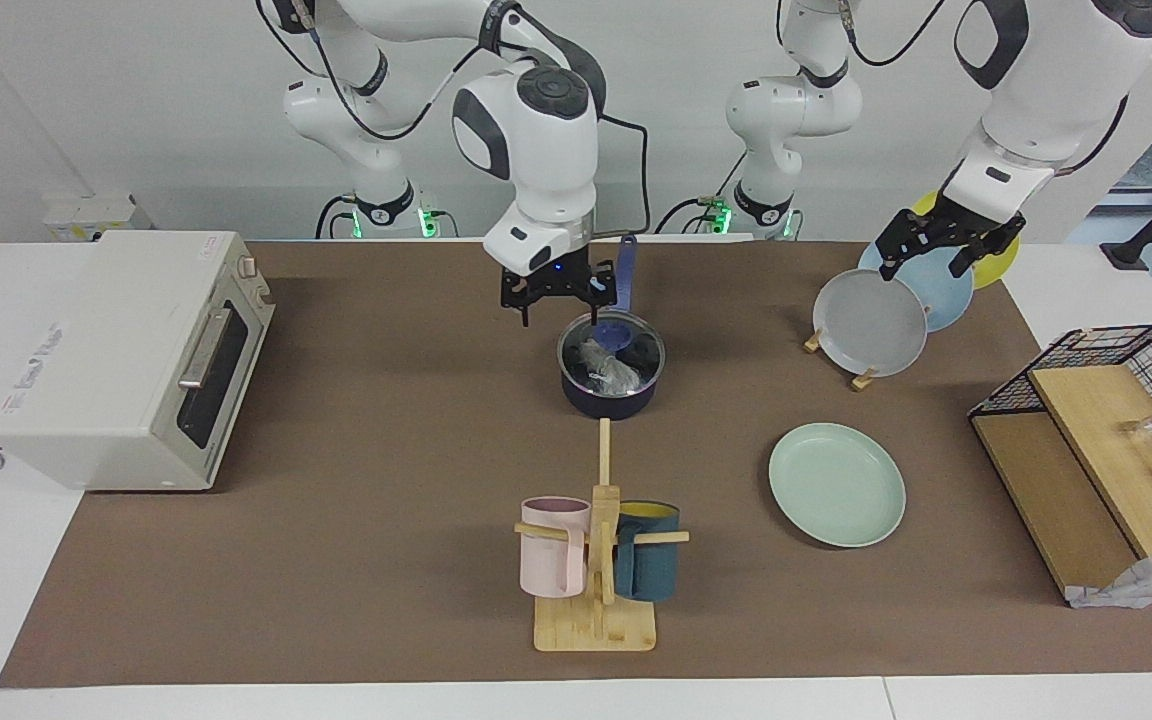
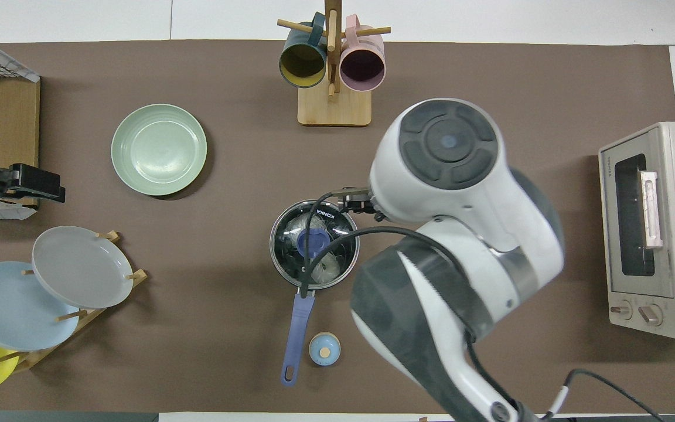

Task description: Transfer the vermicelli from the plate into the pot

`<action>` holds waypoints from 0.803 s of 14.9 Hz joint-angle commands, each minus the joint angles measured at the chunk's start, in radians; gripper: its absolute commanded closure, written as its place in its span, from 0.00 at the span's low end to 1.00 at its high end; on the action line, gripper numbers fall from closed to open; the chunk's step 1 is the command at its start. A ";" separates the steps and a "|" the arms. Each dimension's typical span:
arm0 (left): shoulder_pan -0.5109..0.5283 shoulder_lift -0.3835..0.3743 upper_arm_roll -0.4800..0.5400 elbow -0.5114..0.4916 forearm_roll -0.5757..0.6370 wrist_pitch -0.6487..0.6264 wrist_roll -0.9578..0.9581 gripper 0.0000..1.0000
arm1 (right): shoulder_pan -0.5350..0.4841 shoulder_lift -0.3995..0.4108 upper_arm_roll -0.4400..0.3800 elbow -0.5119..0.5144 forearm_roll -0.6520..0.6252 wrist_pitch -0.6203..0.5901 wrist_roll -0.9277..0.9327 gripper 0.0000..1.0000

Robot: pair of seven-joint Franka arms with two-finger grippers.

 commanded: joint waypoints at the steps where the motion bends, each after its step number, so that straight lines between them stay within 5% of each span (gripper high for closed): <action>1: -0.004 -0.002 0.003 0.001 0.022 0.000 -0.012 0.00 | -0.027 -0.080 -0.095 -0.011 0.040 -0.069 -0.158 0.00; 7: -0.004 -0.002 0.003 0.001 0.022 0.000 -0.012 0.00 | -0.043 -0.140 -0.302 -0.006 0.042 -0.180 -0.412 0.00; 12: -0.004 -0.002 0.003 0.001 0.022 0.000 -0.012 0.00 | -0.090 -0.154 -0.357 -0.040 0.040 -0.170 -0.466 0.00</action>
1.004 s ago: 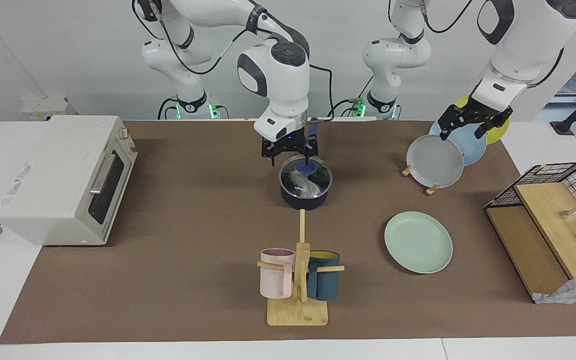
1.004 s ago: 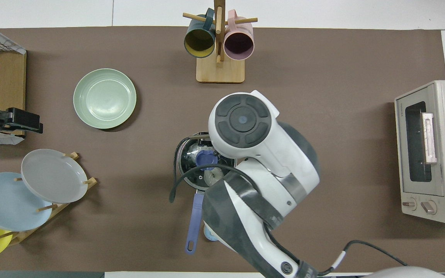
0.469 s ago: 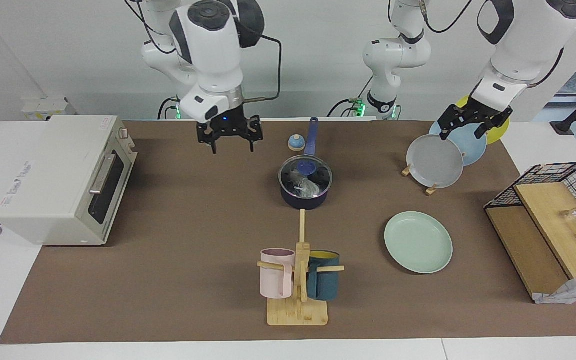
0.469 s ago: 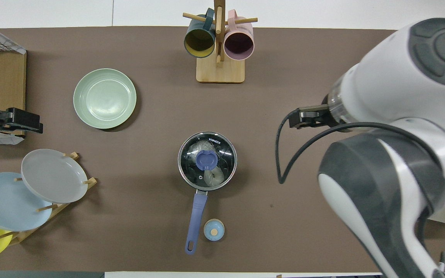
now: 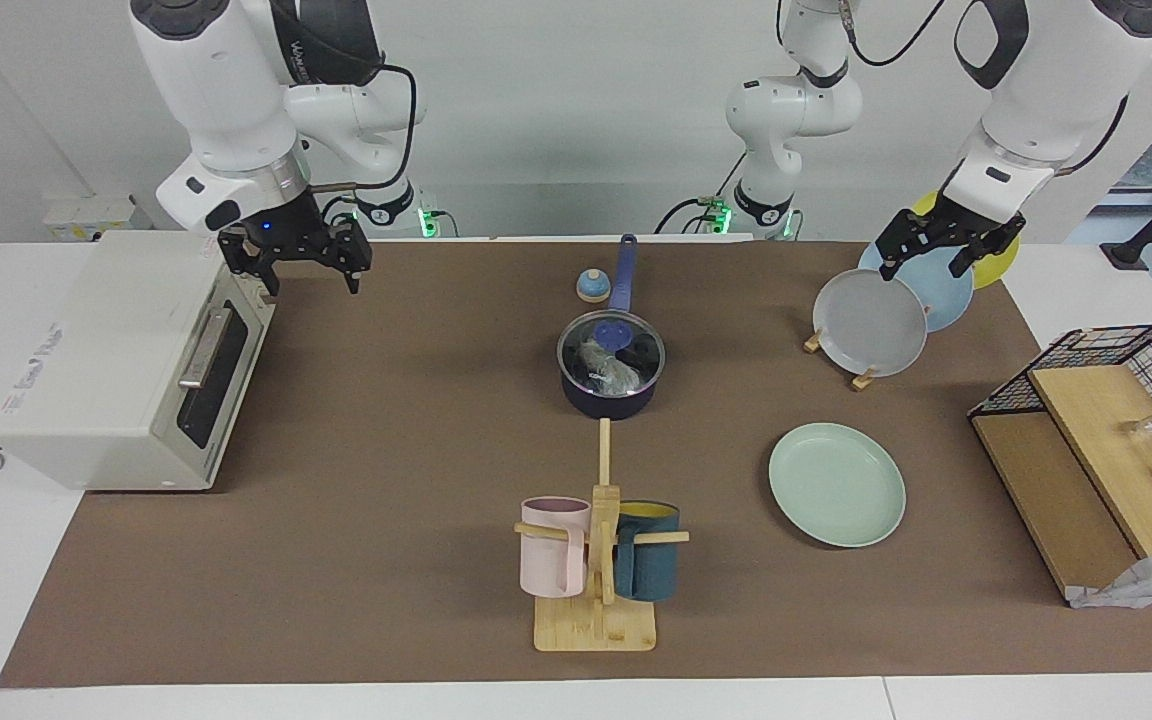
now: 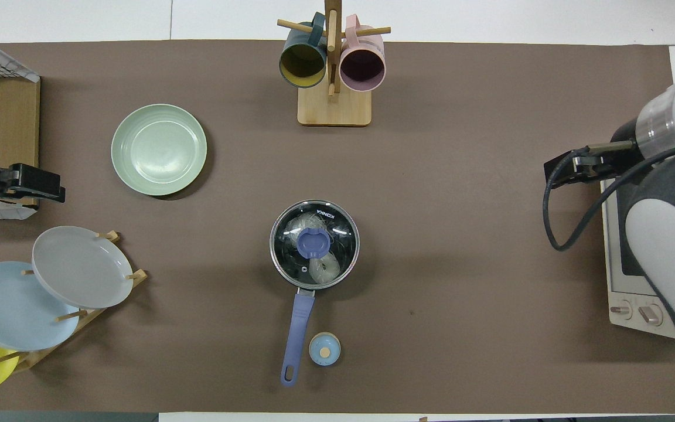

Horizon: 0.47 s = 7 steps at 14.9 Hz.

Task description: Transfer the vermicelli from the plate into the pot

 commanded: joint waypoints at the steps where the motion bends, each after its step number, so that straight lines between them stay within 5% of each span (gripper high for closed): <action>1: -0.004 -0.002 0.003 0.001 0.022 0.000 -0.012 0.00 | -0.017 -0.021 -0.020 -0.046 0.019 0.031 -0.097 0.00; 7: -0.004 -0.002 0.003 0.001 0.022 0.000 -0.012 0.00 | -0.034 -0.008 -0.048 -0.035 -0.013 -0.016 -0.145 0.00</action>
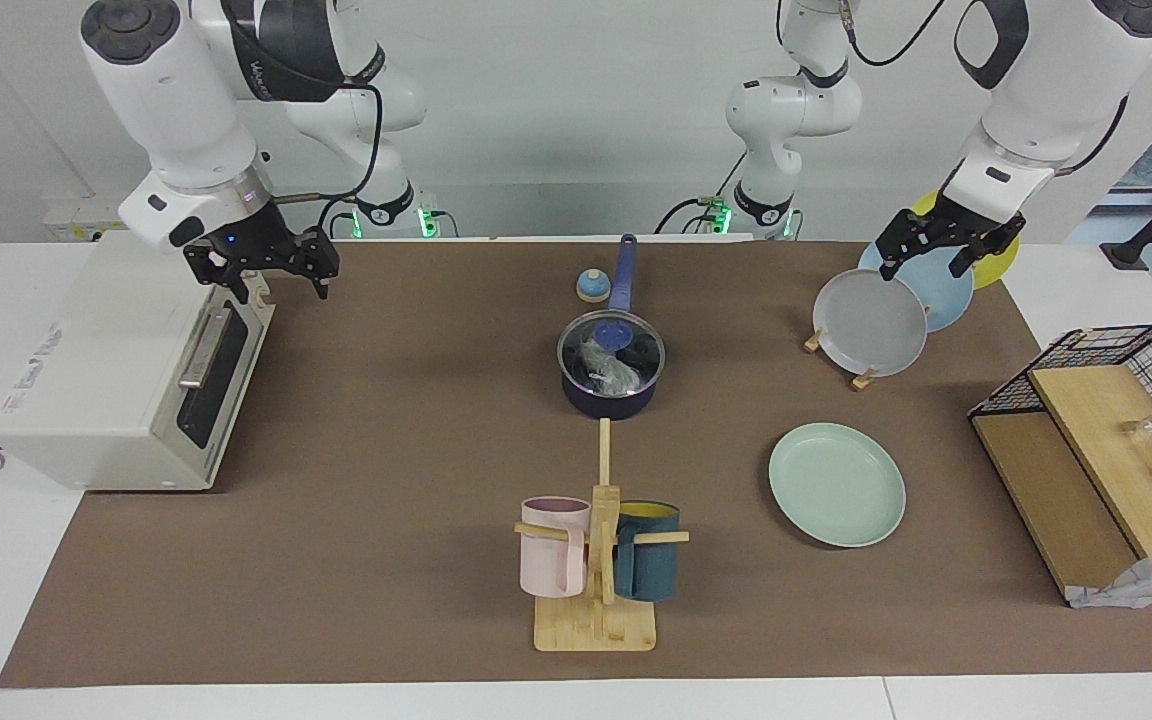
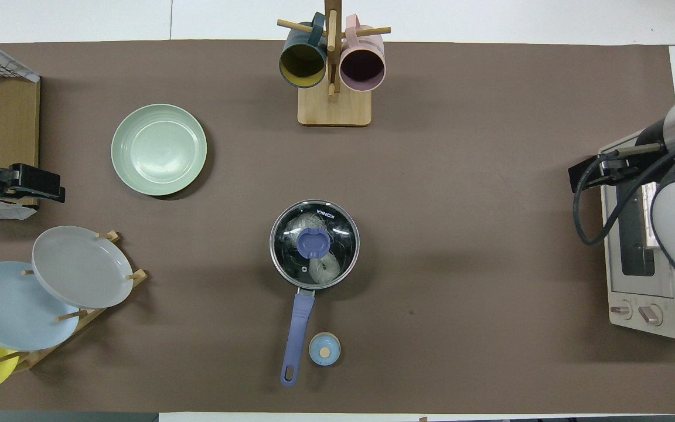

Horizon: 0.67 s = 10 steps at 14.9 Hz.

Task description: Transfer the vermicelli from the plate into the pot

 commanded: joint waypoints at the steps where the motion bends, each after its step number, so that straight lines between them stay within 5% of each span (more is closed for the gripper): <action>1: -0.004 -0.002 0.003 0.001 0.022 0.000 -0.012 0.00 | -0.017 -0.013 -0.008 -0.018 -0.008 -0.015 -0.032 0.00; 10: -0.004 -0.002 0.003 0.001 0.022 0.000 -0.012 0.00 | -0.084 -0.021 0.024 -0.041 -0.005 -0.004 -0.080 0.00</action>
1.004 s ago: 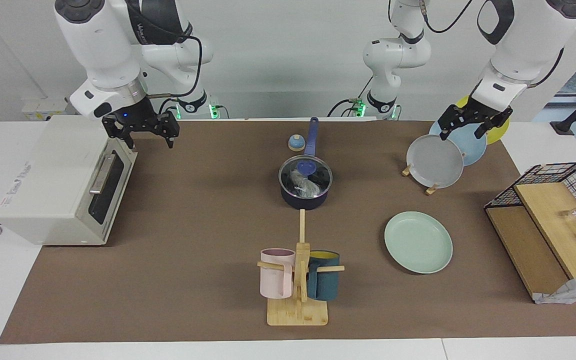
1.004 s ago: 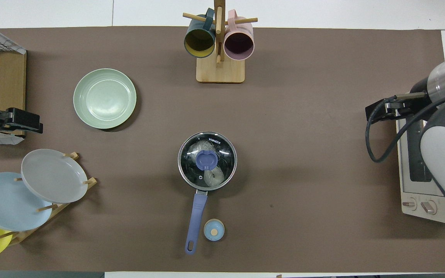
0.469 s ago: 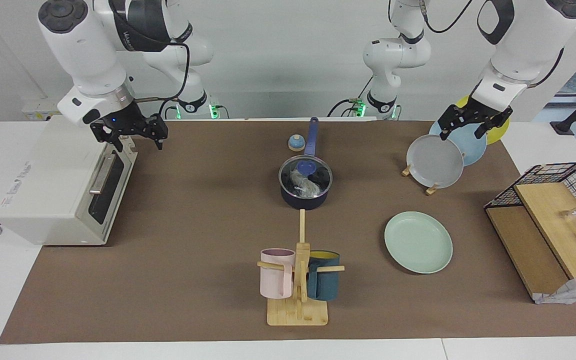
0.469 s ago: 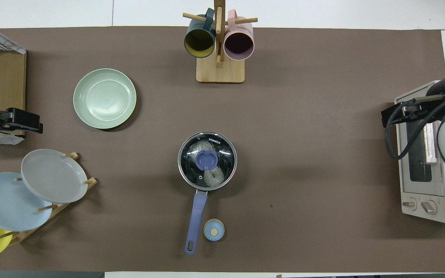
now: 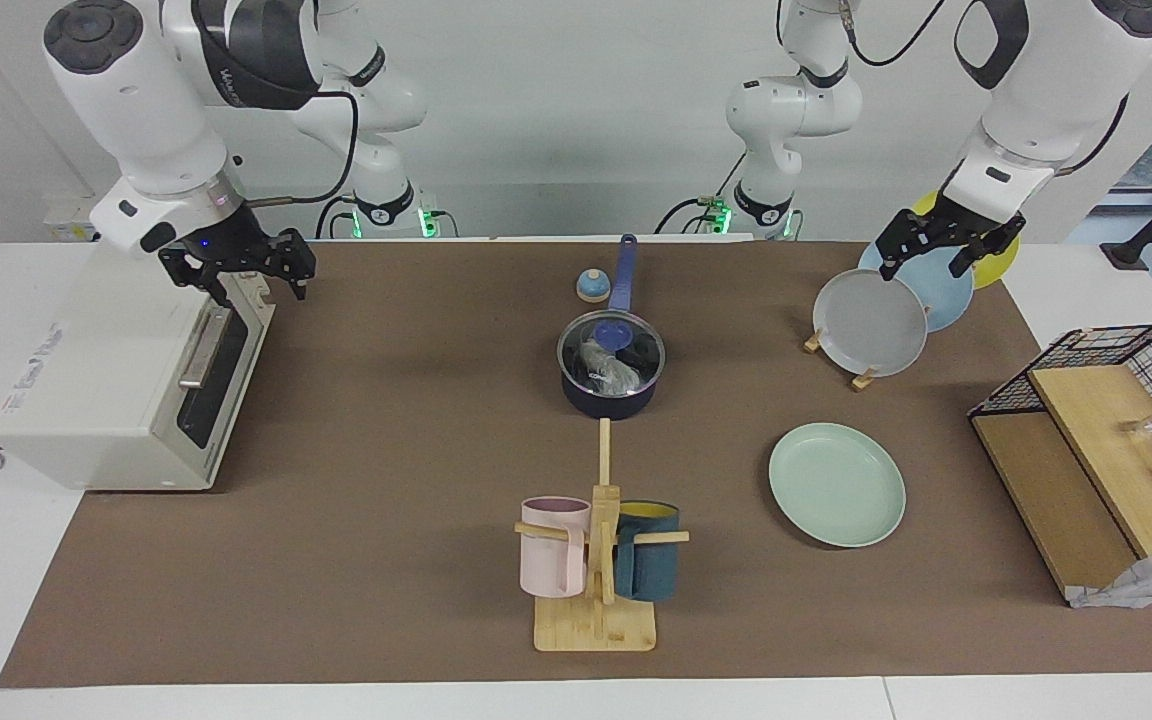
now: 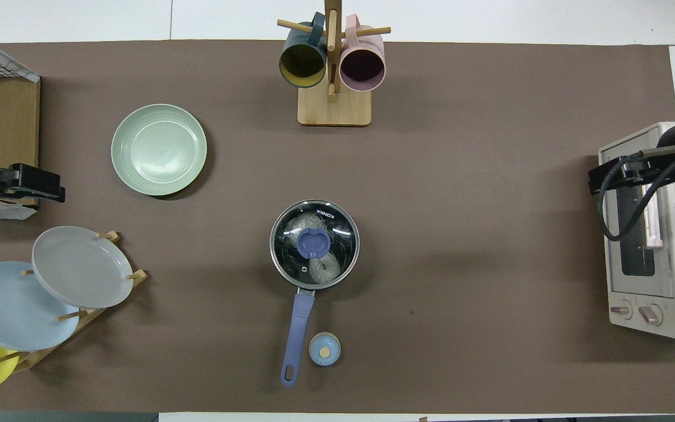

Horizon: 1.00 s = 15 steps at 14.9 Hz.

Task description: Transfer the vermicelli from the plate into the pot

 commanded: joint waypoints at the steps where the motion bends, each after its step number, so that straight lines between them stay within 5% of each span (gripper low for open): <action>1: -0.004 -0.002 0.003 0.001 0.022 0.000 -0.012 0.00 | -0.043 -0.020 0.032 -0.029 -0.004 0.000 -0.027 0.00; 7: -0.004 -0.002 0.003 0.001 0.022 0.000 -0.012 0.00 | -0.109 -0.019 0.098 -0.028 -0.004 0.000 -0.028 0.00; 15: -0.004 -0.002 0.003 0.001 0.022 0.000 -0.012 0.00 | -0.069 0.003 0.049 0.038 0.007 -0.089 -0.009 0.00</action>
